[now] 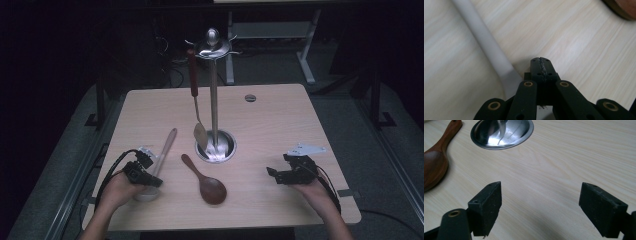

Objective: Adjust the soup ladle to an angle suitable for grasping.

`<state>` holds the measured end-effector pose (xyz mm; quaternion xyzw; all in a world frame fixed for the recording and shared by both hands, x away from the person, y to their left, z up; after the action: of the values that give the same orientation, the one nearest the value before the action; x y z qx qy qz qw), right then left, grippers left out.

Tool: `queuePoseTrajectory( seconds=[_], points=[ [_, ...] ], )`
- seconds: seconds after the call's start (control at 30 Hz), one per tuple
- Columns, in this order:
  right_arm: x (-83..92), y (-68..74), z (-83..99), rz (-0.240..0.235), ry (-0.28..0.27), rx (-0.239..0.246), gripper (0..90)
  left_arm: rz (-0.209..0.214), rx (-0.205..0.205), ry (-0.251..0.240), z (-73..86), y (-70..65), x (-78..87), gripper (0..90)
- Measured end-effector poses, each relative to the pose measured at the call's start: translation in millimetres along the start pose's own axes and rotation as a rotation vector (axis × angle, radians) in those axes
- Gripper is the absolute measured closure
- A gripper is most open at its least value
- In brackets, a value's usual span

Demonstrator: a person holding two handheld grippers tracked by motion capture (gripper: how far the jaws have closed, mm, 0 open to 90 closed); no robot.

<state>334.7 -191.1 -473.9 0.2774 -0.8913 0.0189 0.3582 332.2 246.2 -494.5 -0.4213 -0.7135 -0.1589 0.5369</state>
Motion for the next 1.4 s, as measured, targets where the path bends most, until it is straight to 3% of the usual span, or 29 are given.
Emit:
queuePoseTrajectory(
  seconds=[0.2,0.27,0.47,0.63,0.77,0.9,1.07,1.17,1.23,1.4],
  points=[
    [-0.1,-0.2,0.3,0.002,0.002,-0.004,18.3,-0.014,0.039,-0.005,22.1,5.8,10.3,90.0],
    [-0.3,-0.1,0.4,0.003,0.003,-0.004,18.3,-0.006,0.058,-0.028,27.5,7.4,13.4,90.0],
    [-1.8,1.8,-0.2,0.001,0.006,0.001,18.3,0.002,0.062,-0.036,27.3,9.1,15.6,90.0],
    [-2.5,2.0,-0.1,0.003,0.007,0.001,18.3,-0.015,0.07,-0.112,12.9,13.8,27.4,90.0],
    [-1.7,2.5,0.0,0.003,0.004,0.001,18.3,-0.063,0.084,-0.164,-2.7,30.7,39.0,90.0],
    [-1.4,2.6,0.2,0.004,0.007,-0.007,18.3,-0.084,0.104,-0.188,-16.6,47.9,40.5,90.0],
    [-3.9,3.4,0.8,0.001,0.013,0.002,18.2,-0.108,0.141,-0.195,-33.8,68.2,32.8,90.0],
    [-4.2,3.6,1.1,-0.001,0.015,-0.002,18.2,-0.125,0.153,-0.174,-41.9,80.5,27.1,90.0],
    [-4.3,2.7,1.3,0.0,0.015,-0.002,18.2,-0.146,0.177,-0.175,-47.1,84.1,19.3,90.0],
    [-5.4,0.3,3.5,0.0,0.025,-0.003,18.3,-0.155,0.157,-0.127,-48.0,83.4,7.9,90.0]
  ],
)
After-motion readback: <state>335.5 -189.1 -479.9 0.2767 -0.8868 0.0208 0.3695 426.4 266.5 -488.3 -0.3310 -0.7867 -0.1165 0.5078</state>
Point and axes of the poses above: each handheld gripper's, and its own axes: x roughly backward along the jaws, z roughly out of its underside, y roughly to its left, the point moved 6 cm from there along -x, roughly forward along the jaws, and after that the axes turned 7 degrees about -x, right-handed, at the moved point
